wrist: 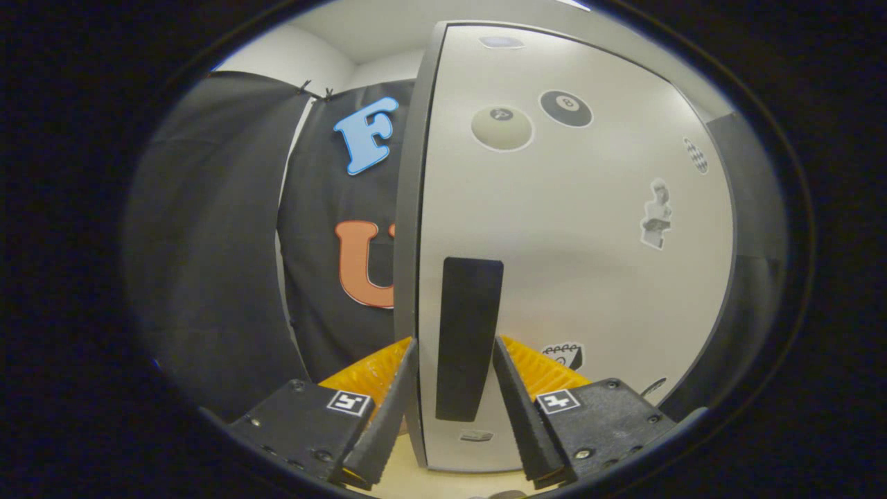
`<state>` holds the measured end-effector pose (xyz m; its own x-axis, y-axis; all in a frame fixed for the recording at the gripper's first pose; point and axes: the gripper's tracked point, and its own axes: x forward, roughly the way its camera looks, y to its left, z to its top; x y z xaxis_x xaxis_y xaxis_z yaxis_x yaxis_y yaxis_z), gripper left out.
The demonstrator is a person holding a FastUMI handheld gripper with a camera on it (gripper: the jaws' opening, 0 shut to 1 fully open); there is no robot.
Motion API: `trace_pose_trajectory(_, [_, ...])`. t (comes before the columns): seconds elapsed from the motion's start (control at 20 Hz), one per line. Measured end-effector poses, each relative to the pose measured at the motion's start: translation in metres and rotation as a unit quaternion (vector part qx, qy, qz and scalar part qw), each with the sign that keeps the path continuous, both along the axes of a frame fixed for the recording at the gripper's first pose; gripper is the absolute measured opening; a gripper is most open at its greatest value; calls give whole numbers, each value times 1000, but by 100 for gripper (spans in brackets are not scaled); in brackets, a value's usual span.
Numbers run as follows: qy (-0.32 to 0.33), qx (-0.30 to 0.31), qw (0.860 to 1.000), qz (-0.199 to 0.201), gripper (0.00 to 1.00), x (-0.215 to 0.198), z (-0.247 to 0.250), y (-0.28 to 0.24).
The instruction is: Open the shoe cabinet door, grab the shoes and put them into the shoe cabinet, then close the shoe cabinet door.
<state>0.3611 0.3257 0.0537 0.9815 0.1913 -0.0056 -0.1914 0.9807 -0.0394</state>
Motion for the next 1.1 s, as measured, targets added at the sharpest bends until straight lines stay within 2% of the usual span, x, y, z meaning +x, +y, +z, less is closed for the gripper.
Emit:
trace_pose_trajectory(0.15, [9,9,1000,-16,42,-3,-3,-5])
trace_pose_trajectory(0.35, [20,15,1000,-19,38,-1,-7,-6])
trace_pose_trajectory(0.55, [40,26,998,38,34,-14,-15,-7])
trace_pose_trajectory(0.85, [33,-2,996,87,28,-92,-23,-35])
trace_pose_trajectory(1.1, [36,-3,995,95,27,-159,-32,-82])
